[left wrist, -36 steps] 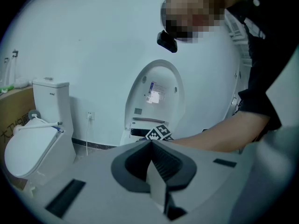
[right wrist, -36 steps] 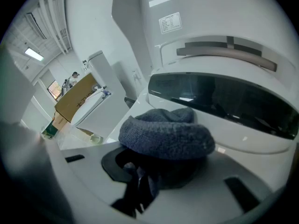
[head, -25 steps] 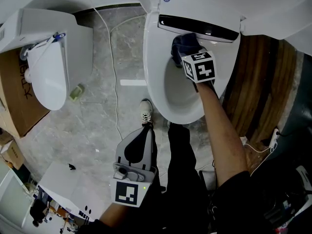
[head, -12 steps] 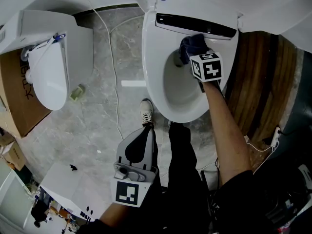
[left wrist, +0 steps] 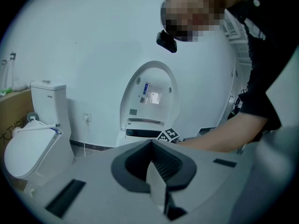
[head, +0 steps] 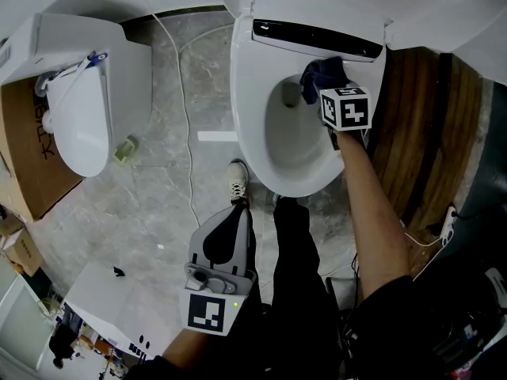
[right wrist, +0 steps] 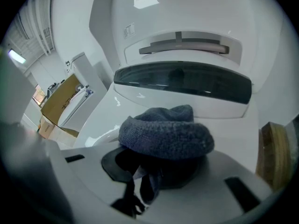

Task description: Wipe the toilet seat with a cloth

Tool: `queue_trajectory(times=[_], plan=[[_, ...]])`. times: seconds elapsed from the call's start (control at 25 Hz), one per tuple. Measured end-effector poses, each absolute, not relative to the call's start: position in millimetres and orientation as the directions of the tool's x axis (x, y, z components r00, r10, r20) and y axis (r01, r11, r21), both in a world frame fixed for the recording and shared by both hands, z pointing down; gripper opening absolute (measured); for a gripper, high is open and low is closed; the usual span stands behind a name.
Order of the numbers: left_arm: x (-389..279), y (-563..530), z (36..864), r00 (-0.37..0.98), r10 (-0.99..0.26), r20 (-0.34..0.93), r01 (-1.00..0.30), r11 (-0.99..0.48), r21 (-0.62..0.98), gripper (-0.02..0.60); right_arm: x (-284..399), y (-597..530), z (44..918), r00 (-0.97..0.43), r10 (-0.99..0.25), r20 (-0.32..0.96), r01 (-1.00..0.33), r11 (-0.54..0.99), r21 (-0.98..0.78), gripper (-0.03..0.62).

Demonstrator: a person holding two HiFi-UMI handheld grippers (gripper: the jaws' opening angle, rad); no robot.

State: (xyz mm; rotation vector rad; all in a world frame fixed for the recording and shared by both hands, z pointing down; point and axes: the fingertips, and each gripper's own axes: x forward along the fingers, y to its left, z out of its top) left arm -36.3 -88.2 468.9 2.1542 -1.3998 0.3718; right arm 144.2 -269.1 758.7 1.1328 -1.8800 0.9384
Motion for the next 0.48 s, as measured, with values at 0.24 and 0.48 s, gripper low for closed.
queue_trajectory(times=[0.24,0.48], plan=[[-50.0,-89.4,466.2,0.391,-0.774,0.498,-0.919,-0.296,0.262,0.011,148.1,-268.1,756.4,-0.332,-0.389,0.859,-0.923,0.321,-0.211,0.095],[-48.8,-89.4,457.1,0.393,-0.781,0.485,-0.918,-0.3,0.261,0.011,149.0,-263.3,739.9,-0.343,-0.417,0.842,-0.917,0.343,-0.204,0.095]])
